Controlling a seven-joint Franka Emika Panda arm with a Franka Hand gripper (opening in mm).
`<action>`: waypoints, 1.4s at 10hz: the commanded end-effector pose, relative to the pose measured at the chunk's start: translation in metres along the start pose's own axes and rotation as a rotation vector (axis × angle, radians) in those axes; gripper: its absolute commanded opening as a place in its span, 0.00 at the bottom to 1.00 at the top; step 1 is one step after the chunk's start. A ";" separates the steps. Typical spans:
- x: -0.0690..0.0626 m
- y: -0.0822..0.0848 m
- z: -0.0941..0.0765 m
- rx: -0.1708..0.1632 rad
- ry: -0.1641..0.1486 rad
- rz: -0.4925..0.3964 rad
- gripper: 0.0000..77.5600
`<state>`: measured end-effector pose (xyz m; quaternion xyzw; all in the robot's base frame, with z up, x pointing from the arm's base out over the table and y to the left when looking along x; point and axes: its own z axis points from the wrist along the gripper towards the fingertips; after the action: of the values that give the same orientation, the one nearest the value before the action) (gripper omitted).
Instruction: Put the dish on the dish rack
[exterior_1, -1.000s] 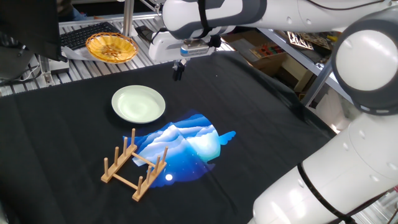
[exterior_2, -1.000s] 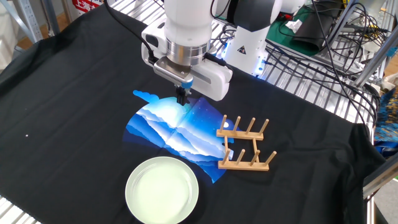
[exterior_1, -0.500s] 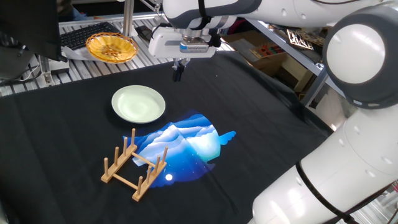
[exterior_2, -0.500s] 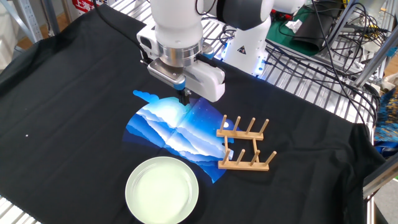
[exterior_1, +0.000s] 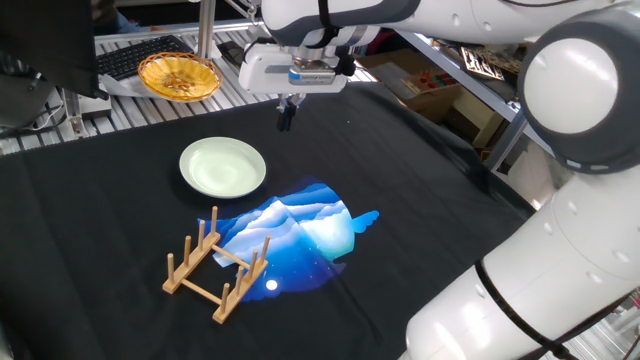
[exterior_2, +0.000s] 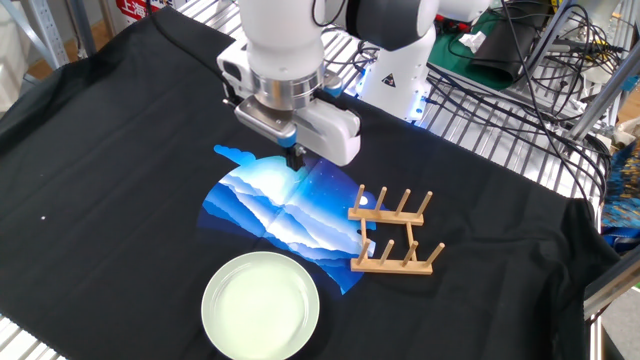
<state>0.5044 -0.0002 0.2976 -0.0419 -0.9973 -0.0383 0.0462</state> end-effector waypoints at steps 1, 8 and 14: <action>-0.009 -0.002 -0.003 -0.001 0.004 -0.017 0.00; -0.032 -0.013 -0.003 -0.004 0.003 -0.027 0.00; -0.034 -0.021 0.001 -0.019 0.011 -0.012 0.00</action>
<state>0.5352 -0.0227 0.2920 -0.0325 -0.9969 -0.0470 0.0539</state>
